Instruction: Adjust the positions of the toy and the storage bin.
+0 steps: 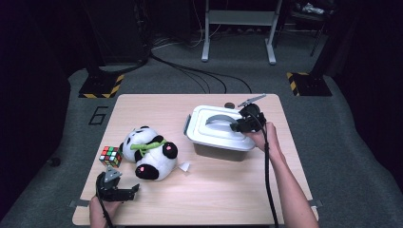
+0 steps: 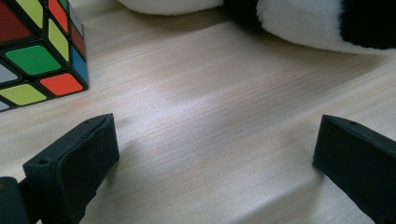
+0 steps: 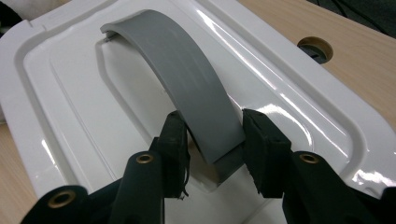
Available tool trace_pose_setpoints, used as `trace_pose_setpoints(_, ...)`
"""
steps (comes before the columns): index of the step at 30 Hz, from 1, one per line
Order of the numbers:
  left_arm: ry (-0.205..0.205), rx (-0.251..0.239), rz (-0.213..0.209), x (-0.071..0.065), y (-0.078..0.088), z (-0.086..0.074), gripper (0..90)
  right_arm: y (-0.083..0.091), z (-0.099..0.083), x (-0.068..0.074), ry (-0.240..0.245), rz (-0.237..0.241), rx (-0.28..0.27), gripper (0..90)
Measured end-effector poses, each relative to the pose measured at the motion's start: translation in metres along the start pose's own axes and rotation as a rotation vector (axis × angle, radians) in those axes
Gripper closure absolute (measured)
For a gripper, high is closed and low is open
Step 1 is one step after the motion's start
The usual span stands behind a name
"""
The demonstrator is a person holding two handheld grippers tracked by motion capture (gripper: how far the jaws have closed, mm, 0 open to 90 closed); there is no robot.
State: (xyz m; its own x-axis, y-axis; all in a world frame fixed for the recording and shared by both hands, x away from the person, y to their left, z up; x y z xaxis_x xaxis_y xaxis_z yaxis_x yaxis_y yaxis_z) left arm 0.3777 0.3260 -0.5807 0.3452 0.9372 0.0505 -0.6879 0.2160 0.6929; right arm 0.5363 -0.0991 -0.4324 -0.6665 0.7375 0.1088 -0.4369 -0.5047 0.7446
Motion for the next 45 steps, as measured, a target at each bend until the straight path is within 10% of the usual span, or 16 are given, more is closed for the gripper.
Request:
trace_pose_setpoints(12, 0.000, 0.000, 0.000, 0.000, 0.000, 0.000, 0.0, 0.000, 0.005, 0.011, 0.098, 0.066, -0.029, 45.6)
trace_pose_setpoints(24, -0.002, 0.001, 0.001, 0.000, 0.000, 0.000, 0.0, -0.012, 0.030, 0.019, 0.207, 0.095, -0.034, 57.6)
trace_pose_setpoints(45, 0.000, 0.000, 0.000, 0.000, 0.000, 0.000, 0.0, -0.010, 0.024, 0.035, 0.072, 0.065, -0.027, 61.0)
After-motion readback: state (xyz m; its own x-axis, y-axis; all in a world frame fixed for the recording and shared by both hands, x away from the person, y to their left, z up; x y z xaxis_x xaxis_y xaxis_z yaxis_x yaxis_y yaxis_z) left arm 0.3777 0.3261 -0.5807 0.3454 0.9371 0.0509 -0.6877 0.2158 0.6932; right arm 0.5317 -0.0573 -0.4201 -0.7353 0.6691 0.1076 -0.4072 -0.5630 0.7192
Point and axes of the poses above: each handheld gripper's, and its own axes: y roughly backward along the jaws, z roughly out of its top, x roughly to its left, the point moved 7 cm from there along -y, roughly forward along the jaws, and after that the axes turned 5 degrees about z, right-handed, at the moved point
